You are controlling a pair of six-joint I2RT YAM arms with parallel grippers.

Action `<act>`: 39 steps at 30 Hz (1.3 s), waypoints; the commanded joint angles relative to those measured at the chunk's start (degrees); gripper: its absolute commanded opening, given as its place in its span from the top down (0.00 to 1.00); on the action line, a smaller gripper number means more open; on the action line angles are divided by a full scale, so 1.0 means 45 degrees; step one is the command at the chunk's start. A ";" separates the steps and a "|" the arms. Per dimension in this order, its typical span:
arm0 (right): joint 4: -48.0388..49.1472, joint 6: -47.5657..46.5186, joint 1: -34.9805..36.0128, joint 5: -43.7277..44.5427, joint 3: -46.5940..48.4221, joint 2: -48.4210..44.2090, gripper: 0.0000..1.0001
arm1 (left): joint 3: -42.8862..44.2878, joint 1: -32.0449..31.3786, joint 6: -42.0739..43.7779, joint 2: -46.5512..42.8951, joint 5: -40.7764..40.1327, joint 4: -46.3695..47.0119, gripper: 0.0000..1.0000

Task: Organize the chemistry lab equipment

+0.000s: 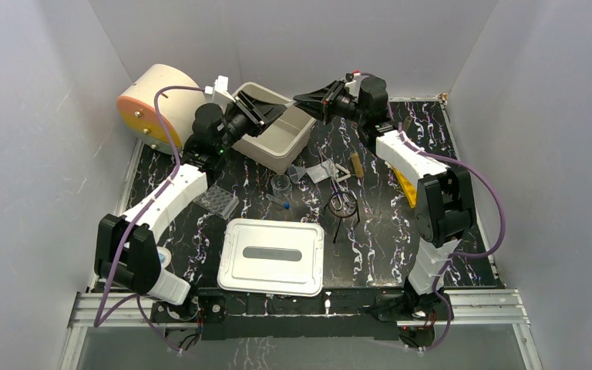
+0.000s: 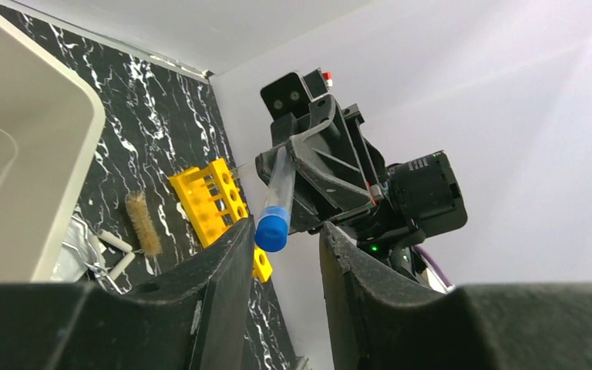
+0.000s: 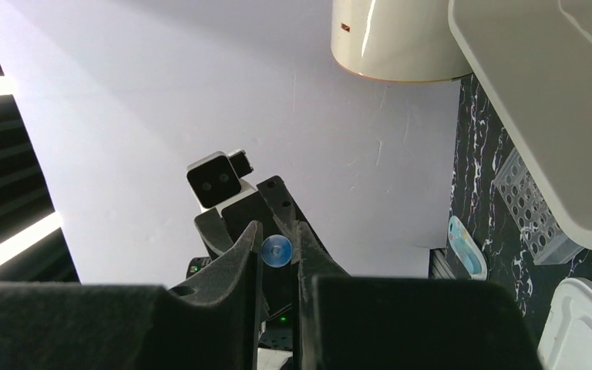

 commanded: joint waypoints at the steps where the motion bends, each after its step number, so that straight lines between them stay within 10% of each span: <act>1: 0.0482 -0.0123 0.0019 0.0068 -0.0045 -0.0701 0.83 | 0.0634 -0.0028 0.0898 -0.0603 -0.0651 0.0246 0.63; 15: 0.0212 -0.0393 0.0020 -0.0148 -0.0486 -0.1023 0.82 | 0.0633 -0.0239 0.0796 -0.0456 -0.0346 0.0528 1.00; 19: -0.0168 -0.0768 -0.0013 -0.0288 -0.0451 -0.1089 0.59 | 0.0984 -0.0241 0.1182 -0.0570 -0.0567 -0.0616 1.00; 24: -0.1226 -0.2122 -0.0238 0.0042 -0.0559 -0.1518 0.33 | 0.2121 -0.0222 0.3065 -0.1187 -0.1295 -0.4884 1.00; 30: -0.5956 -0.6459 -0.0437 0.1036 0.1238 -0.1836 0.30 | 0.4968 -0.0165 0.5221 -0.1664 -0.3723 -1.2466 1.00; 39: -0.9144 -1.0061 -0.0287 0.3637 0.1834 -0.2659 0.32 | 0.5232 -0.0109 0.7784 -0.2151 -0.9768 -1.7237 1.00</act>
